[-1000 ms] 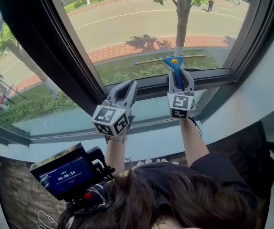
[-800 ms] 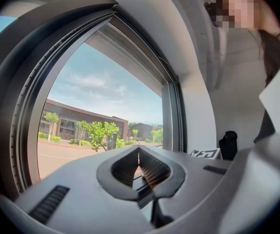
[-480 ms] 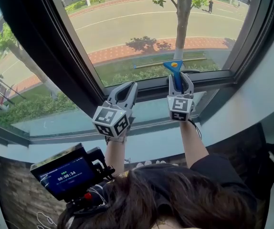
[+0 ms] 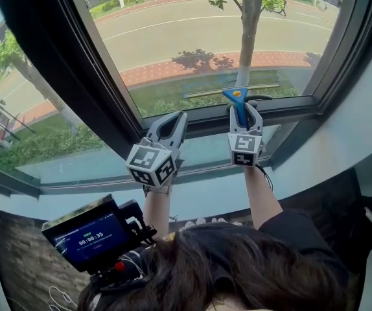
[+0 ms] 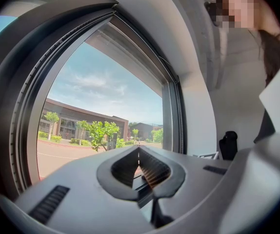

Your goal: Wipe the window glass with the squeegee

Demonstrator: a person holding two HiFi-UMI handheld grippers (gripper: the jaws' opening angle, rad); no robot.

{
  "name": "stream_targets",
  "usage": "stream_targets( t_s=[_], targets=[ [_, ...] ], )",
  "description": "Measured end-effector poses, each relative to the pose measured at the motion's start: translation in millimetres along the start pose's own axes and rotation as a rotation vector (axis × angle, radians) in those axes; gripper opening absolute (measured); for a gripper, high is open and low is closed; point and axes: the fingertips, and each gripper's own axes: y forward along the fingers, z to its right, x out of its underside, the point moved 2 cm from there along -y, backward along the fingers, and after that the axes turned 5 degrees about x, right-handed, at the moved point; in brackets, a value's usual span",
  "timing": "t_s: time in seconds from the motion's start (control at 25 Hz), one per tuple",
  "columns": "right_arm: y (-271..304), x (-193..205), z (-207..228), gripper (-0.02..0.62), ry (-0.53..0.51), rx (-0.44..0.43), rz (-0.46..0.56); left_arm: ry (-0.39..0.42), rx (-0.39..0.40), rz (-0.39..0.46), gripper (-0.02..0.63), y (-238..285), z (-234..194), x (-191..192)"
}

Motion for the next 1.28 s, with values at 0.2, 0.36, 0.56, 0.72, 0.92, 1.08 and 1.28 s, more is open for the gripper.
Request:
stream_targets(
  t_s=[0.2,0.36,0.56,0.72,0.92,1.08,1.28],
  targets=[
    [-1.7,0.2,-3.1,0.141,0.019,-0.004,-0.024,-0.001,-0.005,-0.004,0.002,-1.0,-1.4,0.6],
    [-0.4,1.4,-3.2,0.141,0.016,-0.003,-0.009,-0.001,-0.004,-0.007,0.003,-0.3,-0.5,0.5],
    [3.0,9.6,-2.5,0.141,-0.013,-0.001,0.017,-0.003,-0.006,-0.012,0.002,-0.3,0.3,0.1],
    [2.5,12.8,-5.1,0.141,-0.024,-0.007,0.012,-0.004,-0.006,-0.018,0.002,-0.4,0.6,1.9],
    [-1.0,13.7,-6.9,0.141,-0.017,-0.015,-0.027,-0.008,-0.012,-0.025,0.002,-1.1,0.3,2.5],
    [-4.5,9.3,-7.7,0.141,0.012,-0.019,-0.047,-0.010,-0.017,-0.026,0.002,-0.6,0.3,0.8],
    [-6.6,5.7,-9.7,0.141,0.018,-0.027,-0.041,-0.007,-0.032,-0.028,0.002,-1.5,-3.2,-1.7]
  ],
)
